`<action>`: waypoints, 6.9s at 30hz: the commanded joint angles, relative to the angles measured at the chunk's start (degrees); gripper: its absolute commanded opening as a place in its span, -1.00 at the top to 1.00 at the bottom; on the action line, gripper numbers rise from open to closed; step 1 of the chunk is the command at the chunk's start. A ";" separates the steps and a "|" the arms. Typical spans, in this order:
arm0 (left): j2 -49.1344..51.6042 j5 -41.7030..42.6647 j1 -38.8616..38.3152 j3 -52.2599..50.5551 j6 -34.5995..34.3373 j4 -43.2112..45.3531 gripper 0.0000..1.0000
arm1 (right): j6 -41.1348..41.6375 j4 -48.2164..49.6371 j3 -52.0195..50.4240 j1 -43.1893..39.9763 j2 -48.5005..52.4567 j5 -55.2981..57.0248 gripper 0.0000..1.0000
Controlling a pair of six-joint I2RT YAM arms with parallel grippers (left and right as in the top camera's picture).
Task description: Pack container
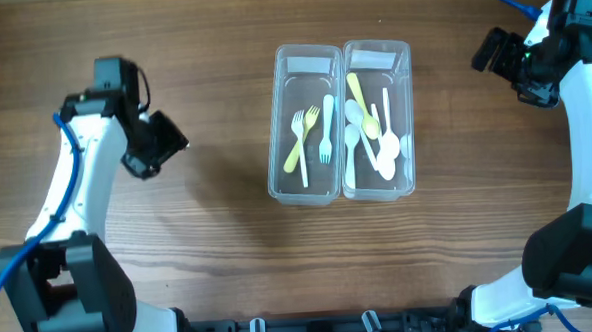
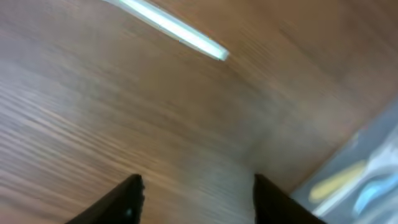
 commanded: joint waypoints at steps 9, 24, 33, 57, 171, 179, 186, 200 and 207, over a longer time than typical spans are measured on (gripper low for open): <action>0.42 1.29 6.82 -8.07 -35.36 12.22 -0.36 | 1.97 0.31 0.50 0.11 0.55 -0.72 -1.00; 7.45 -0.68 8.31 -8.07 -43.39 25.46 -0.41 | 1.97 0.46 0.50 0.11 0.55 -0.70 -0.99; 10.84 0.33 12.22 -8.07 -46.05 27.26 -0.29 | 1.97 -0.02 0.50 0.11 0.55 -0.72 -1.00; 21.64 9.73 13.31 -8.04 -45.77 26.23 0.36 | 1.97 -0.55 0.50 0.11 0.55 -0.72 -1.00; -6.84 -12.28 -3.04 13.88 17.33 -6.32 -0.94 | -6.84 3.15 0.68 13.57 14.45 -9.09 0.91; -14.51 -17.92 -2.10 22.32 20.28 -8.59 -0.73 | -10.40 6.10 3.06 10.73 -4.11 -0.15 0.91; -32.89 -17.70 -2.10 23.56 18.12 -8.46 -0.83 | -15.54 9.70 3.06 10.67 -26.45 0.57 0.80; -53.44 -21.05 -2.08 23.56 18.16 -17.62 -1.00 | -16.31 4.92 2.99 10.67 -44.44 2.82 -0.99; -53.16 -22.88 -2.08 22.64 18.16 -20.17 -0.99 | -16.33 4.15 2.95 10.67 -42.23 2.82 -0.99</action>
